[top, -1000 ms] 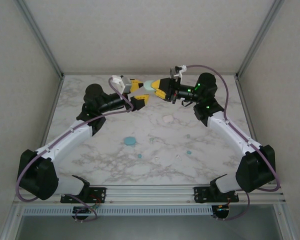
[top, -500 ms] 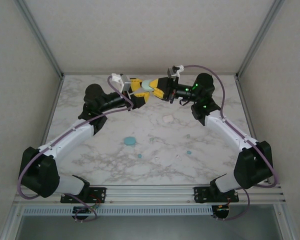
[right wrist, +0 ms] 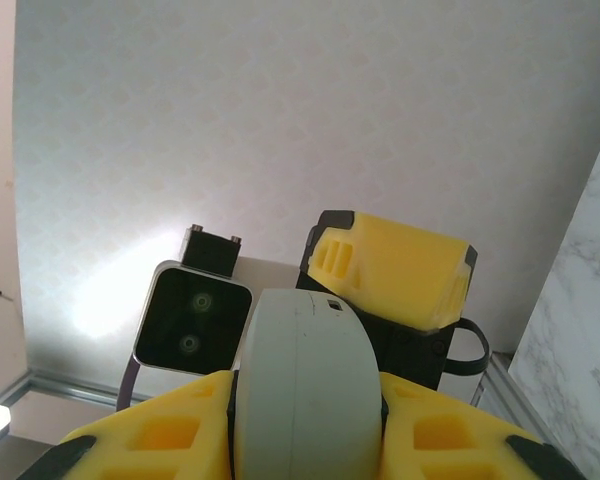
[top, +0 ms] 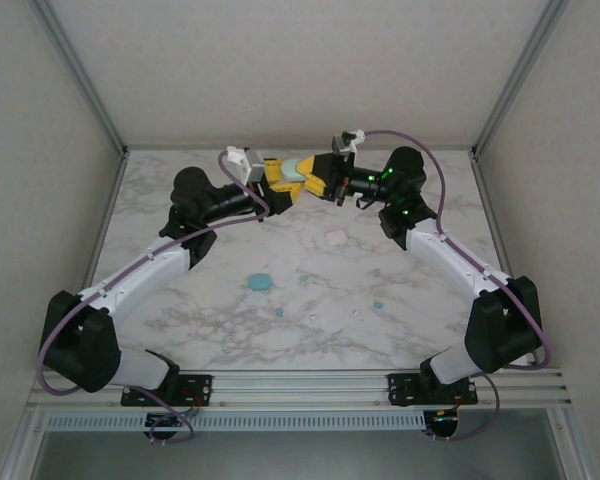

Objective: Insert wireless bluetooth earbuds into charging case

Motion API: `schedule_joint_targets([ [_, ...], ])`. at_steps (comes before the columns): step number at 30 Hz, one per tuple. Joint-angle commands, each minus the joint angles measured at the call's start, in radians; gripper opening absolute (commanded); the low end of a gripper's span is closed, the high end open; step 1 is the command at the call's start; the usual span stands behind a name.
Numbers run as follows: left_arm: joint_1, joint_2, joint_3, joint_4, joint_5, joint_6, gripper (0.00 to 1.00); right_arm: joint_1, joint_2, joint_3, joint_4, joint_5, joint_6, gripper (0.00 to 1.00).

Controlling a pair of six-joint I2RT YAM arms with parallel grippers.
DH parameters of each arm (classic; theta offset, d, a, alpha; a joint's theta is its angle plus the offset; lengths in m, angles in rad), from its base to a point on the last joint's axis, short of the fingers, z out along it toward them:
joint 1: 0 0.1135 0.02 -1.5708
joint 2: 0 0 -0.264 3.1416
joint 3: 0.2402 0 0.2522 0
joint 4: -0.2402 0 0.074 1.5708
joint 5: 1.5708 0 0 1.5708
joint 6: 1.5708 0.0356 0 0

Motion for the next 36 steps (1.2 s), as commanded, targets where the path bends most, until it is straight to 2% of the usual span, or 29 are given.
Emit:
schedule_joint_targets([
  [1,-0.011,0.009,0.033,0.033,0.004,0.003,0.52,0.01,0.011,0.026,0.046,0.01,0.012,0.16],
  [5,-0.016,0.007,0.031,0.042,-0.008,-0.001,0.56,0.009,0.011,0.019,0.043,0.015,0.012,0.16],
  [14,-0.018,-0.003,0.016,0.06,-0.048,0.002,0.56,0.009,0.015,0.009,0.021,0.017,0.002,0.16],
  [33,-0.033,0.009,0.041,-0.01,-0.037,0.056,0.4,0.02,0.017,0.005,0.006,0.018,0.0,0.18],
  [36,-0.036,0.009,0.042,-0.018,-0.043,0.067,0.44,0.02,0.014,0.006,-0.016,0.024,-0.013,0.18],
])
